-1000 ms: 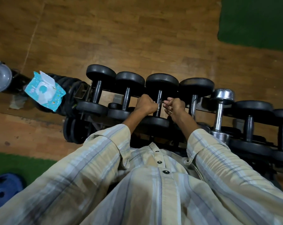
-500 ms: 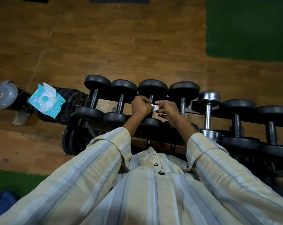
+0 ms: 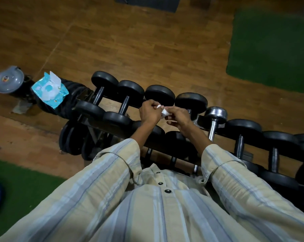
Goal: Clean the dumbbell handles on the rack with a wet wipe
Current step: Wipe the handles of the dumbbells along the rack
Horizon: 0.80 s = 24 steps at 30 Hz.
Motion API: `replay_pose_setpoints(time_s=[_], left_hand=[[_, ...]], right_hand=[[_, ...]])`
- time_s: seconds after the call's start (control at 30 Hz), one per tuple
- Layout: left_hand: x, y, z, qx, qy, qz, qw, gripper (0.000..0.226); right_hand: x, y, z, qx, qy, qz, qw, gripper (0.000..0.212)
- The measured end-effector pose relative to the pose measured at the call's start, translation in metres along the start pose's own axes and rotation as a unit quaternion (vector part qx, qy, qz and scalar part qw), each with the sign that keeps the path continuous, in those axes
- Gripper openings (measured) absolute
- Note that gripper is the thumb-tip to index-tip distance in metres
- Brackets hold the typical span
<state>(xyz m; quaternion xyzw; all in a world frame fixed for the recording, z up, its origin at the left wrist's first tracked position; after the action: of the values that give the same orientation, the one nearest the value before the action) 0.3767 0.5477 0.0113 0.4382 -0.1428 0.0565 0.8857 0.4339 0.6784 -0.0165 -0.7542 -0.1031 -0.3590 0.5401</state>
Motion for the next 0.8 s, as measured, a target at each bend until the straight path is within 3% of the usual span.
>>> replay_pose_setpoints(time_s=[0.17, 0.47, 0.8], left_hand=[[0.006, -0.007, 0.005, 0.017, 0.023, 0.02, 0.999, 0.018], [-0.002, -0.015, 0.01, 0.056, -0.051, 0.031, 0.997, 0.021], [0.011, -0.02, 0.002, 0.105, -0.1, 0.054, 0.988, 0.018]], right_hand=[[0.008, -0.002, -0.006, 0.028, -0.047, 0.007, 0.998, 0.012], [0.004, -0.001, -0.013, -0.003, 0.07, 0.018, 0.997, 0.002], [0.019, 0.01, -0.013, -0.021, 0.11, 0.042, 0.993, 0.014]])
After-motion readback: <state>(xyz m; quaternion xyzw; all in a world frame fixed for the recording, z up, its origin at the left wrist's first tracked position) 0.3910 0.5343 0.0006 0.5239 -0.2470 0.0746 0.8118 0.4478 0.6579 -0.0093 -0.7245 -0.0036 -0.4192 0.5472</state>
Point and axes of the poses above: each hand's wrist, its own x-axis away from the middle knuckle, its own z-axis out of the back of the hand, y = z × x, the point moved 3 cm from there along -x, towards the middle knuckle, and after that the axes turned 3 degrees about -x, right-handed, at the moved point
